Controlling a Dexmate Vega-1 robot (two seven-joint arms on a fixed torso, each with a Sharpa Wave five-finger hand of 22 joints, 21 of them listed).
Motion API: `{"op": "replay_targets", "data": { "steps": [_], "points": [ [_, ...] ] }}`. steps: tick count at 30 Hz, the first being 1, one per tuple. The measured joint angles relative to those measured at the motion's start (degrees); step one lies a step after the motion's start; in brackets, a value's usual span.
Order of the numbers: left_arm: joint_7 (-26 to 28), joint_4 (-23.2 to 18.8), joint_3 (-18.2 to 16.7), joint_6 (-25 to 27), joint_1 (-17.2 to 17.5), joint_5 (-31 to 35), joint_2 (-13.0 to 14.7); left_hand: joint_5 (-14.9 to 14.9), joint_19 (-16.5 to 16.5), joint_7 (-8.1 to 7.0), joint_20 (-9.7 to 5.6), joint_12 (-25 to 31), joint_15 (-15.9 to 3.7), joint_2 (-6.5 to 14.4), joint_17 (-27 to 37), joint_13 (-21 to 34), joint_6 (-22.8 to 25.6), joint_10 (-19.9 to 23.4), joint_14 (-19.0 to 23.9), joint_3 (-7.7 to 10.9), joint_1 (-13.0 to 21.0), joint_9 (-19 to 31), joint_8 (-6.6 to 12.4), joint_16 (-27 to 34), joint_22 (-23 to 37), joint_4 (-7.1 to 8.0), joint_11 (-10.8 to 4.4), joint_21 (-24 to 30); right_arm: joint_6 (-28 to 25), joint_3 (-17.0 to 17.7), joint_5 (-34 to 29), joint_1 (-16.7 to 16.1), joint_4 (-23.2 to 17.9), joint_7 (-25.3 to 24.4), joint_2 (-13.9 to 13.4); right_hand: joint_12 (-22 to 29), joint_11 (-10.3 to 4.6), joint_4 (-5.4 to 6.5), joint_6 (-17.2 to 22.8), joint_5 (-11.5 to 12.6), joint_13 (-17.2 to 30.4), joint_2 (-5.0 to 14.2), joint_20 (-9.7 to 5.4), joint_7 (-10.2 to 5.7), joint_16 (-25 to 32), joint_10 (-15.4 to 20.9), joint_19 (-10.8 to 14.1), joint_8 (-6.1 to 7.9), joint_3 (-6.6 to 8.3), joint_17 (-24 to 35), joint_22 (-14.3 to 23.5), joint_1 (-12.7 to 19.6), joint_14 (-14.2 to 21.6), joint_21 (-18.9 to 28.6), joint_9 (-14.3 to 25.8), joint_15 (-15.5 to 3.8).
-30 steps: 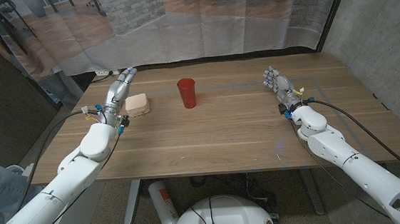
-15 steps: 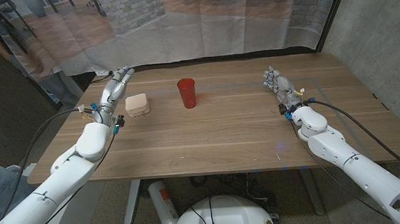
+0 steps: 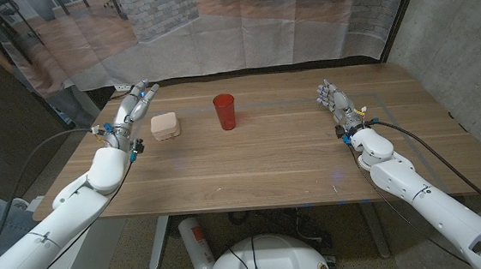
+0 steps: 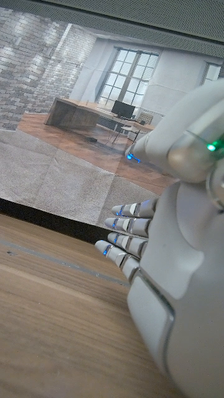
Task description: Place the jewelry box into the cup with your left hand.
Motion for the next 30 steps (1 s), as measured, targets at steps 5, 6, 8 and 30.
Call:
{"op": "replay_targets", "data": {
  "steps": [5,6,8,30],
  "points": [
    [0.84,-0.85,-0.17,1.51,0.55,1.77,0.80,0.00,0.24,0.31,0.22,0.00,0.21,0.23,0.00,0.00,0.31,0.20,0.29,0.00,0.23,0.00,0.00,0.00,0.00,0.00,-0.20,0.00,0.32,0.01,0.00,0.00,0.05,0.14,0.14,0.29,-0.09,0.00,0.17,0.00,0.00,0.00,-0.01,-0.17,0.00,0.09,0.39,0.00,0.00,0.00,0.00,0.00,0.22,0.00,0.00,-0.22],
    [0.84,-0.97,-0.17,1.51,0.61,1.77,0.96,0.00,0.24,0.31,0.23,0.00,0.19,0.23,0.00,0.00,0.31,0.29,0.31,0.00,0.23,0.00,0.00,0.00,0.00,0.00,-0.29,0.00,0.41,0.01,0.00,0.00,0.05,0.22,0.14,0.29,-0.09,0.00,0.17,0.00,0.00,0.00,-0.01,-0.17,0.00,0.09,0.39,0.00,0.00,0.00,0.00,0.00,0.31,0.00,0.00,-0.31],
    [1.83,-1.26,-0.17,3.52,0.73,4.24,1.30,0.00,0.24,0.08,0.22,0.00,-0.06,0.23,0.00,0.00,0.54,0.29,0.56,0.00,0.23,0.00,0.00,0.00,0.00,0.00,-0.28,0.00,0.46,0.01,0.00,0.11,0.27,0.28,0.29,0.29,-0.12,0.00,0.17,0.00,0.00,0.00,-0.01,-0.17,0.00,0.12,0.39,0.00,0.00,0.00,0.00,0.00,0.31,0.00,0.00,-0.31],
    [3.36,-3.82,0.38,11.78,1.38,11.47,4.73,0.00,0.73,0.00,0.08,0.00,-0.08,0.53,0.00,0.00,0.61,0.59,0.59,0.00,0.98,-0.01,0.00,0.00,0.00,-0.48,0.01,0.00,0.55,-0.09,-0.05,0.17,0.39,0.37,0.41,0.29,-0.28,-0.16,0.16,0.00,0.00,0.00,-0.01,-0.17,0.00,0.50,0.38,0.00,0.17,0.01,0.00,0.00,0.30,-0.83,0.00,-0.31]
  ]
}}
